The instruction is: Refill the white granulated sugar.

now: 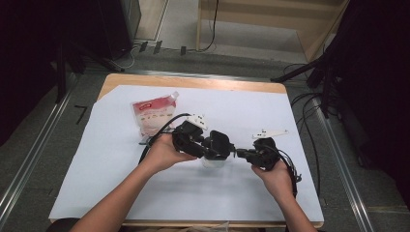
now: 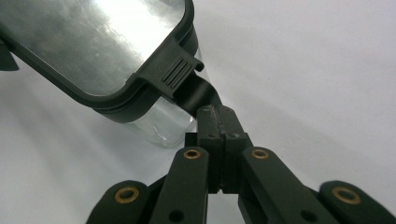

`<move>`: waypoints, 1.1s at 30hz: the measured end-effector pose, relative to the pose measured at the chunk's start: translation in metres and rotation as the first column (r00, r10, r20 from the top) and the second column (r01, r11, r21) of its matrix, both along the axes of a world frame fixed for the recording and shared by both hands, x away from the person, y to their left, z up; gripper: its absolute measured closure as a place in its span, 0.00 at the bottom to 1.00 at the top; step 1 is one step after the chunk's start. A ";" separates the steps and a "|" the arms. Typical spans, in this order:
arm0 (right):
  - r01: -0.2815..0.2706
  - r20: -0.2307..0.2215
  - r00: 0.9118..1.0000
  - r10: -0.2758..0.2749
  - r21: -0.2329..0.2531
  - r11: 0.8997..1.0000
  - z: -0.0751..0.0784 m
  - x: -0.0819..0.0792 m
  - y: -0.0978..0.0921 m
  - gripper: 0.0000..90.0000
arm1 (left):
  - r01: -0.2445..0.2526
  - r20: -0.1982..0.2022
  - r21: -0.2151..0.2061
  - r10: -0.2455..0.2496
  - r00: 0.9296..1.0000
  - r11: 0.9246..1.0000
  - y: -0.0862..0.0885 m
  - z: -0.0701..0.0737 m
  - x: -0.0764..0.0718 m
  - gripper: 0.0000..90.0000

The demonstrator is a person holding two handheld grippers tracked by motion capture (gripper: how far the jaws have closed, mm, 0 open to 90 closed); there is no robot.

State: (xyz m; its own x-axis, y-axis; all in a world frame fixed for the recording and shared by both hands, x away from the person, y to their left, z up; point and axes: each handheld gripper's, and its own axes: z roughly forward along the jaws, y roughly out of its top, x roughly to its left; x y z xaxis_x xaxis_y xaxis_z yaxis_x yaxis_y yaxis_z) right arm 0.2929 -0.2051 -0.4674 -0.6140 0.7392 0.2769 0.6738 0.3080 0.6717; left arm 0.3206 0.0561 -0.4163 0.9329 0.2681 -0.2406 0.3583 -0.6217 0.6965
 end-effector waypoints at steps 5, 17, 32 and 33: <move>-0.005 0.002 1.000 0.005 -0.002 1.000 0.000 0.000 0.001 1.00 | 0.022 0.023 0.012 -0.023 0.999 1.000 -0.005 0.006 -0.005 0.79; -0.006 0.000 1.000 0.006 0.000 1.000 -0.001 0.000 0.001 1.00 | 0.037 0.050 0.040 -0.039 0.998 0.999 -0.013 0.017 -0.008 0.88; 0.006 -0.001 1.000 -0.006 0.032 0.999 -0.002 0.005 0.000 1.00 | 0.056 0.023 0.052 -0.057 0.998 0.997 -0.033 0.028 -0.002 0.89; 0.005 -0.003 1.000 -0.005 0.038 0.999 -0.003 0.006 0.000 1.00 | 0.058 0.015 0.050 -0.058 0.998 0.997 -0.034 0.029 -0.001 0.89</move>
State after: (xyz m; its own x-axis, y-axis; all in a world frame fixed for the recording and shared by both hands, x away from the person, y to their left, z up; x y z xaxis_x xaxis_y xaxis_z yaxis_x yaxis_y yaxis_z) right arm 0.2990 -0.2056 -0.4700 -0.6097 0.7311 0.3062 0.6769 0.2791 0.6811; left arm 0.3193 0.0220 -0.3875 0.9509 0.2246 -0.2130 0.3095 -0.6752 0.6696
